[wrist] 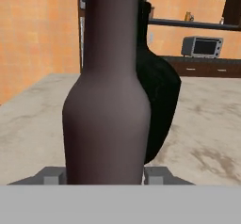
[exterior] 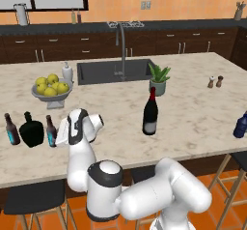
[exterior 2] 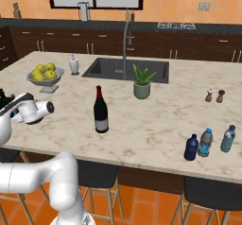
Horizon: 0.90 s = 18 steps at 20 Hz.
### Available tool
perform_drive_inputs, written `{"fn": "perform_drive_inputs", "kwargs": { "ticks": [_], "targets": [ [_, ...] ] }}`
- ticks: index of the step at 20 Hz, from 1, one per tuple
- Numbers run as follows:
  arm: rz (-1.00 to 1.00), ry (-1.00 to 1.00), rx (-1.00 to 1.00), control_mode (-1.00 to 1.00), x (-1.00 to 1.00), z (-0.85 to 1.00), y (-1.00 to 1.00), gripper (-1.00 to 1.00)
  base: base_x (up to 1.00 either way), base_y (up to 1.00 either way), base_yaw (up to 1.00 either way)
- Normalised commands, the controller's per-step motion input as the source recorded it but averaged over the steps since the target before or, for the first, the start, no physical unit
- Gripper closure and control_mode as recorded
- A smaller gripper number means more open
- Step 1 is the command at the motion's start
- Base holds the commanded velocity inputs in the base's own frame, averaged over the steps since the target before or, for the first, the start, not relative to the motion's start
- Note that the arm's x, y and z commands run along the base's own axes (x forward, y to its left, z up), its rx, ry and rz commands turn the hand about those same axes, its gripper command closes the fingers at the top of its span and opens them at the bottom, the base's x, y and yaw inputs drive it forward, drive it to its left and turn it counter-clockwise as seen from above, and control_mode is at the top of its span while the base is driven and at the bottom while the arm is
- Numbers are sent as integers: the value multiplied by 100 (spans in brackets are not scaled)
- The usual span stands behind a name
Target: Move the plastic bottles in the middle to the plastics group, and the glass bottles in the middle to the glass group.
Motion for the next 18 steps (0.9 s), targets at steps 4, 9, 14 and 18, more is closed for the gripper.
{"fn": "perform_drive_inputs", "kwargs": {
  "ticks": [4,9,14,18],
  "targets": [
    [0,0,0,-100,0,0,0,-100,0,0,0],
    [0,0,0,-100,0,0,0,-100,0,0,0],
    [0,-5,0,-100,-9,7,-6,-100,0,0,0],
    [-4,-12,2,-100,-43,43,-39,-100,0,0,0]
  ]
}}
